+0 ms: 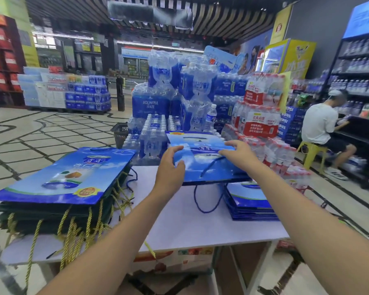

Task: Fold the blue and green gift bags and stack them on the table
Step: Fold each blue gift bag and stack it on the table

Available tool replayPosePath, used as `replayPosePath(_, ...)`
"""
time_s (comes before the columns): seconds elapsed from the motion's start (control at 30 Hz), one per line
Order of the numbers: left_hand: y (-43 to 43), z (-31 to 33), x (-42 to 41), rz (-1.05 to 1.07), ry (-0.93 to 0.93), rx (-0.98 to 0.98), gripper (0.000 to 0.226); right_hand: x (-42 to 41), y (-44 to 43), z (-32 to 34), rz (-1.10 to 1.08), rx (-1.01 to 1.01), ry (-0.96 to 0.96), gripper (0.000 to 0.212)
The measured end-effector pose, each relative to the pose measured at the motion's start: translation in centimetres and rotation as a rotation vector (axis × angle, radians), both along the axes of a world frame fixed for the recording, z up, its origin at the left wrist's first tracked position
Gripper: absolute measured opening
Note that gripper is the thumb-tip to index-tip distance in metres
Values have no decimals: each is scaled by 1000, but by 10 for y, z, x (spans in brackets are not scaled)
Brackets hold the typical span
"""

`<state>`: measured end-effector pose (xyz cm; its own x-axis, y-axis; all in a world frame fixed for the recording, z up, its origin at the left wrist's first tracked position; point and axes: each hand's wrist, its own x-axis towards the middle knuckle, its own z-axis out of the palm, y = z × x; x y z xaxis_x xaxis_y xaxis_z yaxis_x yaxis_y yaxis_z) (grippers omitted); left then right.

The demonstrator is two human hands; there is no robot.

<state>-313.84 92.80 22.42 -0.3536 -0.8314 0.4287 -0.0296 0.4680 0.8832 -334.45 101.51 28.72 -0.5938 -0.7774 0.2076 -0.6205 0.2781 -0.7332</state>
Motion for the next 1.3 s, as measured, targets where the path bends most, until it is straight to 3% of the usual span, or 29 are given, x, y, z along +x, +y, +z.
replayPosePath(0.1,10,5,-39,-66,-97,-40,43,-40,19,11,-48,51,96,58)
replayPosePath(0.33,43,-18,-118,-238,-195,-9,40,-118,67,-14,-173,197,129,64)
replayPosePath(0.6,51,-78,-150,-247,-394,8,30,-143,89,-77,-161,422,132,64)
replayPosePath(0.77,50,-76,-150,-262,-478,-13,32,-146,90,-83,-191,526,223,65)
replayPosePath(0.9,44,-51,-123,-189,-593,-201,44,-129,78,-70,-190,427,439,60)
replayPosePath(1.07,1,-12,-53,-18,-805,-433,52,-63,32,-66,-21,251,505,55)
replayPosePath(1.2,-37,19,17,123,-938,-509,51,7,-5,-65,90,196,562,48)
replayPosePath(1.3,-56,37,78,208,-1102,-456,51,60,-26,-69,187,209,536,48)
